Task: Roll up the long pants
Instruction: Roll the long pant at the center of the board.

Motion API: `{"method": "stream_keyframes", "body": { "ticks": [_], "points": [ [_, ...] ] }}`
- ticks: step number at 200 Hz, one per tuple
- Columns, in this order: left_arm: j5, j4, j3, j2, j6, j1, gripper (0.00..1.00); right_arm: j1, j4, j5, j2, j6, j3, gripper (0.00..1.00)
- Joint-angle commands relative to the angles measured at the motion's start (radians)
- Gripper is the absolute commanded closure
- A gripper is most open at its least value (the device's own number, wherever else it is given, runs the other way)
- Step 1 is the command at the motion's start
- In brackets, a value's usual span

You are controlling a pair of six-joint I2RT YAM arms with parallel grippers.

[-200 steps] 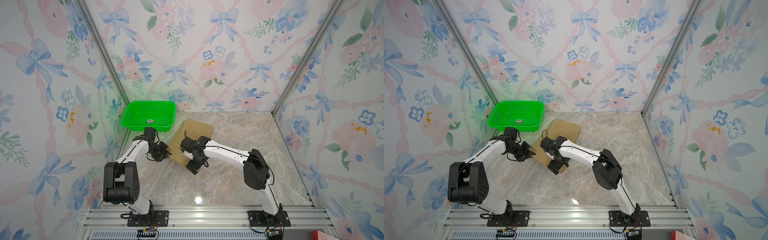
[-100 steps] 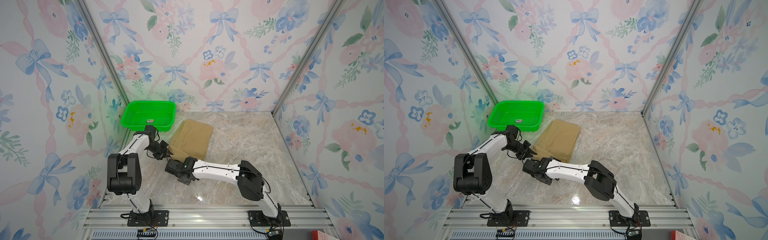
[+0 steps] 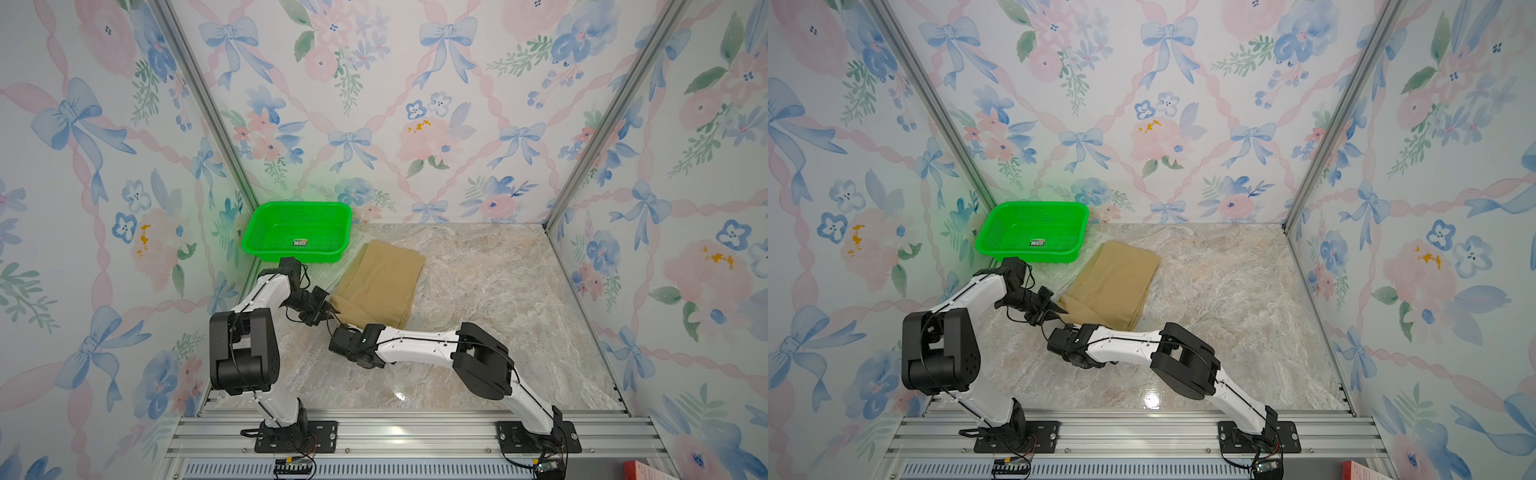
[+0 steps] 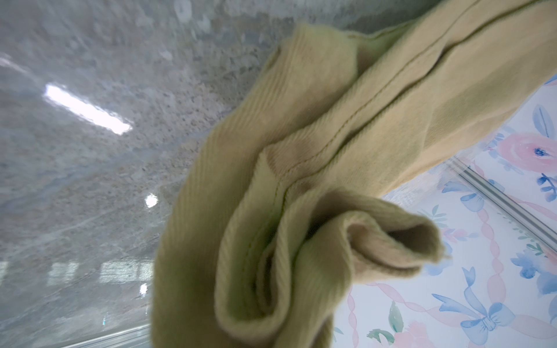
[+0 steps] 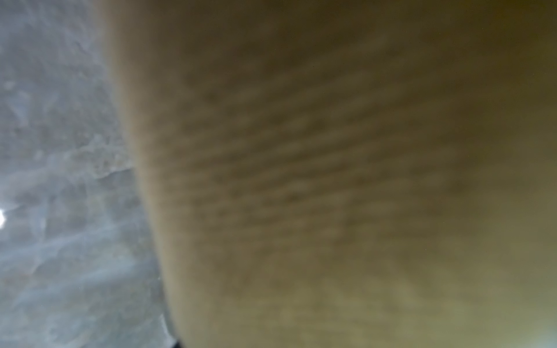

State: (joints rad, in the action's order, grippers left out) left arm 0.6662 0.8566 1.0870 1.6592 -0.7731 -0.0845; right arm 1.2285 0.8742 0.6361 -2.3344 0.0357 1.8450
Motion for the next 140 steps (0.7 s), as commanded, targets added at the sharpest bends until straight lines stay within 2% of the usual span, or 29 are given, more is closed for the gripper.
{"method": "stream_keyframes", "body": {
  "ticks": [1,12,31,53,67,88,109,140],
  "points": [
    [0.024,0.042,-0.027,-0.046,0.024,-0.016,1.0,-0.054,0.064,-0.088,-0.039,0.034,0.052,0.86],
    [0.018,0.046,-0.037,-0.048,0.034,-0.025,1.0,-0.058,0.063,-0.12,-0.024,0.035,0.05,1.0],
    [-0.01,0.072,-0.044,-0.039,0.064,-0.046,1.0,-0.061,0.052,-0.231,0.024,0.024,0.038,1.0],
    [-0.06,0.121,-0.036,-0.025,0.113,-0.078,1.0,-0.082,0.081,-0.467,0.068,0.016,0.056,1.0],
    [-0.095,0.15,-0.027,-0.021,0.136,-0.093,0.79,-0.102,0.131,-0.607,0.071,0.02,0.094,1.0],
    [-0.137,0.176,-0.012,-0.027,0.153,-0.113,0.66,-0.133,0.158,-0.78,0.095,0.031,0.111,1.0],
    [-0.154,0.19,0.004,-0.036,0.159,-0.121,0.47,-0.181,0.184,-0.946,0.092,0.053,0.124,0.98],
    [-0.178,0.203,0.043,-0.069,0.168,-0.121,0.4,-0.301,0.136,-1.278,0.062,0.108,0.082,1.0]
  ]
}}
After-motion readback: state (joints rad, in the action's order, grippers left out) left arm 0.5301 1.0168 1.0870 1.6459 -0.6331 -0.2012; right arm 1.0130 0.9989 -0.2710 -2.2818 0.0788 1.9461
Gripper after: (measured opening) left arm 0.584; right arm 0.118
